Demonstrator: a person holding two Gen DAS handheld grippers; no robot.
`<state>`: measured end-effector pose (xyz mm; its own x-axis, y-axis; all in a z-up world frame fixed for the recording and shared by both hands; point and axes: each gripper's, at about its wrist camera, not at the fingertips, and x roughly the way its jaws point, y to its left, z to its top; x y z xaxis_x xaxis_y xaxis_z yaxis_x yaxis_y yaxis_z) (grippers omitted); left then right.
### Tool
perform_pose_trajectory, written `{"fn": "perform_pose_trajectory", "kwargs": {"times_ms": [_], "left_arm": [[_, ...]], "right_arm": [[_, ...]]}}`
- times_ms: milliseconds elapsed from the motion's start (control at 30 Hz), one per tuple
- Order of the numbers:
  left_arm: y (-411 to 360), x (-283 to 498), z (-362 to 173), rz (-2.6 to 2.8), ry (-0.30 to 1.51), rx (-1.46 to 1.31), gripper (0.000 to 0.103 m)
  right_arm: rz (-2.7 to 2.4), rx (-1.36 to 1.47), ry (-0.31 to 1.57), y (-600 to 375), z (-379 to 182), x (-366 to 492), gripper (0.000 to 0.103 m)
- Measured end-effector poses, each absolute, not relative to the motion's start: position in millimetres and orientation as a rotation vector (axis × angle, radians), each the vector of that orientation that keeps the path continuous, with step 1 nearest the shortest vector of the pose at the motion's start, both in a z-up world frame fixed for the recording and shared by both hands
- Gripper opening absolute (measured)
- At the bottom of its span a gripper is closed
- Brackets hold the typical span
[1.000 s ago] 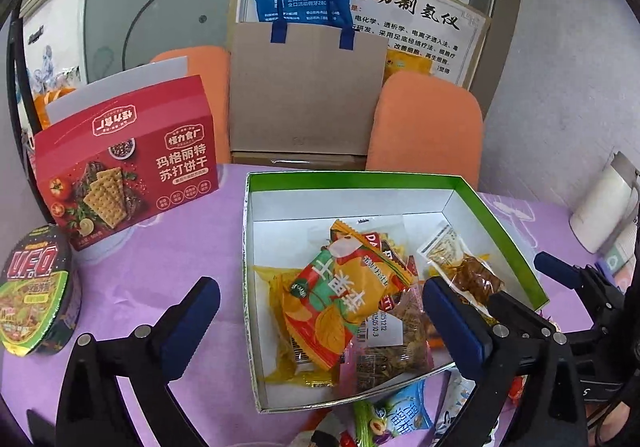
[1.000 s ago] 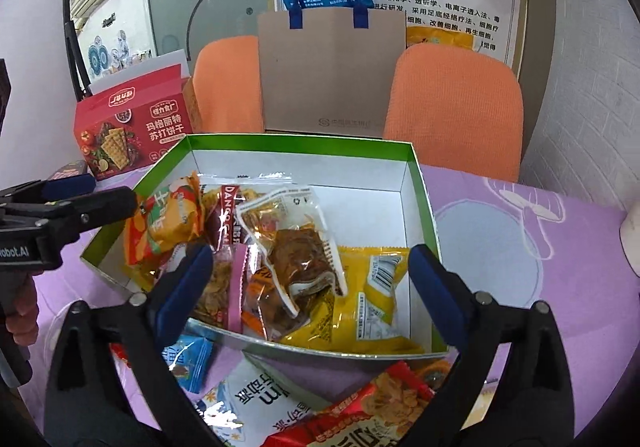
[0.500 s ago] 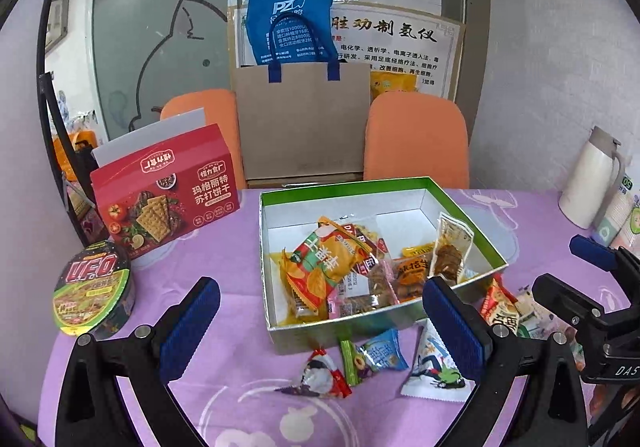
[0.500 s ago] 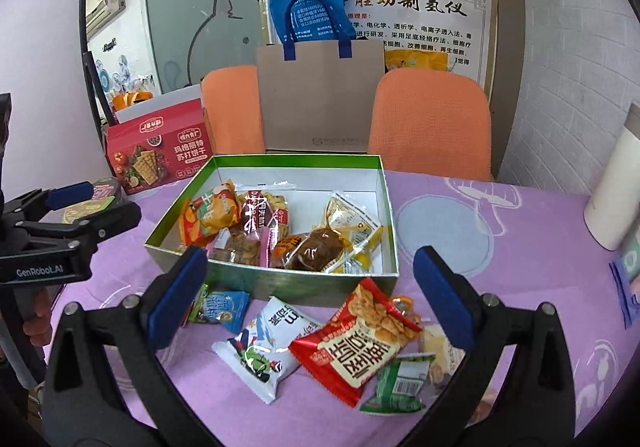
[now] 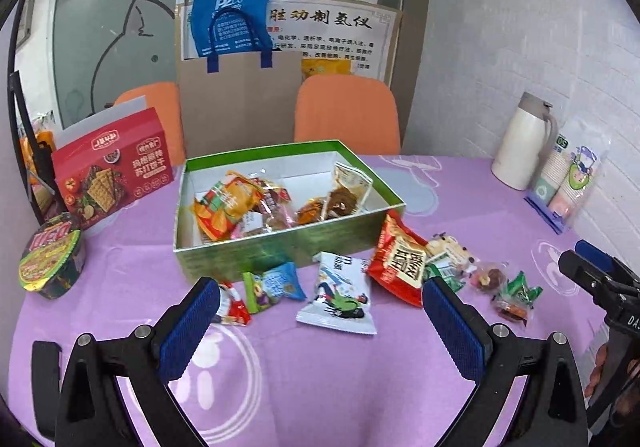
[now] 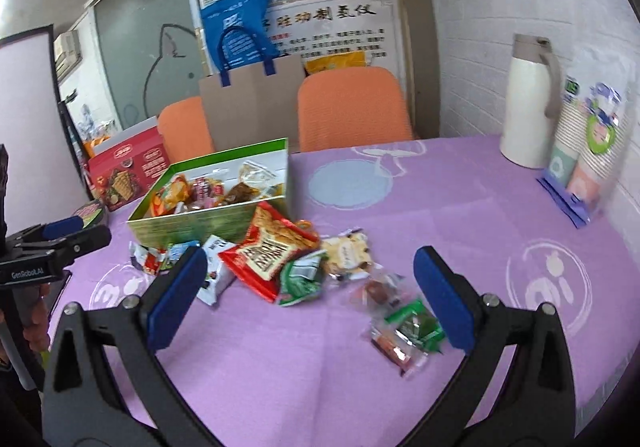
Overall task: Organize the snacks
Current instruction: 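Grasp the green wrapped packet with the right gripper while the left grasps the clear round-cake packet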
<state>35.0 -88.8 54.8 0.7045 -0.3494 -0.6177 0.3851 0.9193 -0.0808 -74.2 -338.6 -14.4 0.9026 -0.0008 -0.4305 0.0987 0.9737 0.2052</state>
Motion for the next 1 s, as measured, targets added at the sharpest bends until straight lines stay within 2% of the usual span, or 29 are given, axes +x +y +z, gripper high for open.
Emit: {"fn": "perform_pose_trajectory", "kwargs": {"times_ms": [333, 567, 633, 667, 700, 733, 800, 867, 900, 1000], "left_arm": [[-140.6, 26.9, 27.4, -0.55, 0.763, 0.063, 0.103], [-179.8, 24.9, 33.8, -0.626, 0.743, 0.142, 0.102], [-192.3, 28.4, 35.1, -0.641, 0.744, 0.155, 0.098], [-198.0, 30.8, 35.2, -0.65, 0.747, 0.158, 0.094], [-204.1, 33.3, 34.8, -0.662, 0.752, 0.161, 0.093], [-211.8, 36.3, 33.5, -0.676, 0.76, 0.166, 0.089], [-226.4, 42.0, 29.0, -0.692, 0.778, 0.176, 0.085], [-244.0, 46.8, 22.2, -0.716, 0.799, 0.188, 0.083], [-253.4, 48.8, 18.9, -0.726, 0.809, 0.195, 0.082], [-283.5, 55.0, 7.6, -0.757, 0.84, 0.216, 0.082]], "right_arm": [[-0.191, 0.206, 0.636, -377.2, -76.5, -75.6, 0.103], [-0.1, 0.109, 0.676, -371.4, -96.6, -44.6, 0.102], [-0.08, 0.081, 0.686, -370.4, -100.6, -37.9, 0.102], [-0.059, 0.081, 0.702, -371.2, -104.0, -35.4, 0.092], [-0.037, 0.086, 0.725, -372.2, -107.4, -33.6, 0.065], [-0.039, 0.088, 0.738, -373.2, -109.8, -34.0, 0.053], [-0.019, 0.127, 0.725, -378.6, -111.3, -42.6, 0.042], [-0.007, 0.158, 0.708, -384.2, -111.5, -54.4, 0.026], [-0.016, 0.165, 0.702, -387.1, -111.2, -58.9, 0.022], [-0.024, 0.174, 0.699, -394.9, -110.6, -70.6, 0.02]]}}
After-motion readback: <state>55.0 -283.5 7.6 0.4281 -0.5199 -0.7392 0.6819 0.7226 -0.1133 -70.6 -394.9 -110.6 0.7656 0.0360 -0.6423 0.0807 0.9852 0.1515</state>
